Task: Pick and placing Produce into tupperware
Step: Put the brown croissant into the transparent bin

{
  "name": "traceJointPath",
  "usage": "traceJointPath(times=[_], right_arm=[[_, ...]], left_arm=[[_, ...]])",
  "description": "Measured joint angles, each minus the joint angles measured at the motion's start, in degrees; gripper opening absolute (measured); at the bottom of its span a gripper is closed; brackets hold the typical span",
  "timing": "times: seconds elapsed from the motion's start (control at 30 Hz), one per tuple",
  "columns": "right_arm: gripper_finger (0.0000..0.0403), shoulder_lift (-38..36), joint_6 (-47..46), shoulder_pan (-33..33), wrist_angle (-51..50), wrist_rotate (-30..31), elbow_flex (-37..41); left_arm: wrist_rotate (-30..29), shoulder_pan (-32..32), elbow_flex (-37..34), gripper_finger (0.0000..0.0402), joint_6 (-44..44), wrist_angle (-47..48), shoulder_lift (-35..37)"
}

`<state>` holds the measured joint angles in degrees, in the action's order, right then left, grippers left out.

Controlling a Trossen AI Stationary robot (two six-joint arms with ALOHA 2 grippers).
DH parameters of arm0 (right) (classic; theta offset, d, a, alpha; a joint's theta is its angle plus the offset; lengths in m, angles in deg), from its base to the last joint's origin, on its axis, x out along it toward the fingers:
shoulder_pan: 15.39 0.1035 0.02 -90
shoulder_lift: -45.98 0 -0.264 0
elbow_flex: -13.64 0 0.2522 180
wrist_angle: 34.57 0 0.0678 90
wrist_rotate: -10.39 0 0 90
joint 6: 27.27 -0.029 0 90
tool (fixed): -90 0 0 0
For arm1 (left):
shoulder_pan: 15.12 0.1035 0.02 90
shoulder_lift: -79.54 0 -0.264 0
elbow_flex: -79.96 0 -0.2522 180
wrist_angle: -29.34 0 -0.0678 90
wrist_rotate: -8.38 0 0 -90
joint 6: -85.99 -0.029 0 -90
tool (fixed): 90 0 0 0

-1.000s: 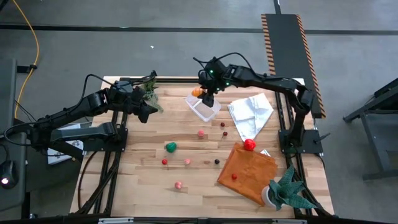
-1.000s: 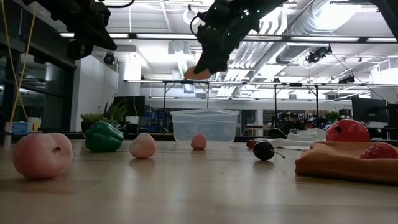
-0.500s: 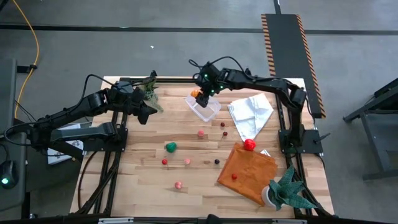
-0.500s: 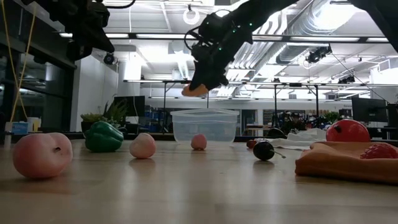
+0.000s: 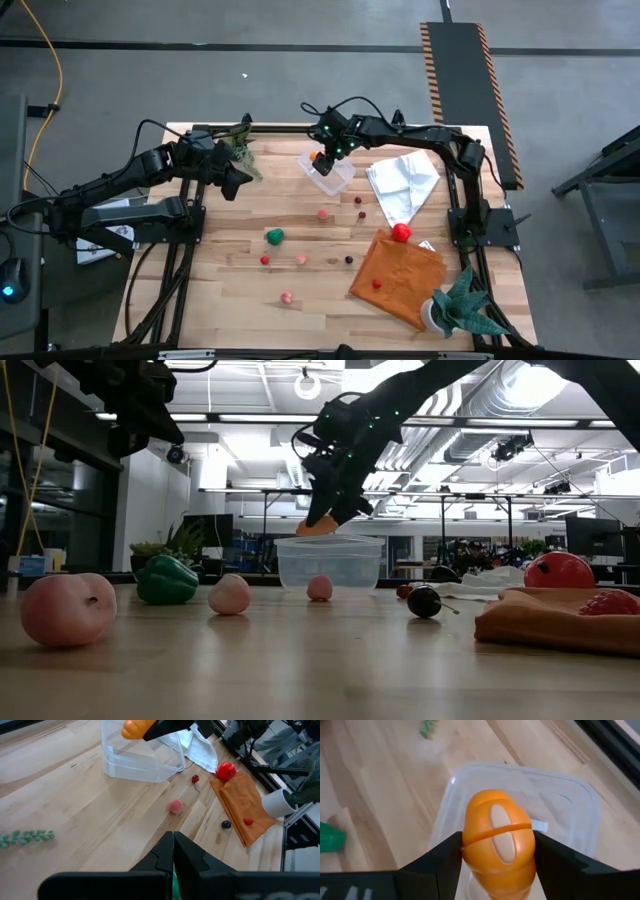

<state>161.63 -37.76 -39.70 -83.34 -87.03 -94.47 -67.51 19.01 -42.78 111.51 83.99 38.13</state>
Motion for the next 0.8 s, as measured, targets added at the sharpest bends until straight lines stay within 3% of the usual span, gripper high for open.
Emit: traceJointPath(times=[0.8], right_arm=[[0.0204,2.0,0.0,0.3,-2.6,0.2,0.0]], left_arm=[[-0.2,0.0,0.0,0.0001,0.1,-0.1,0.0]])
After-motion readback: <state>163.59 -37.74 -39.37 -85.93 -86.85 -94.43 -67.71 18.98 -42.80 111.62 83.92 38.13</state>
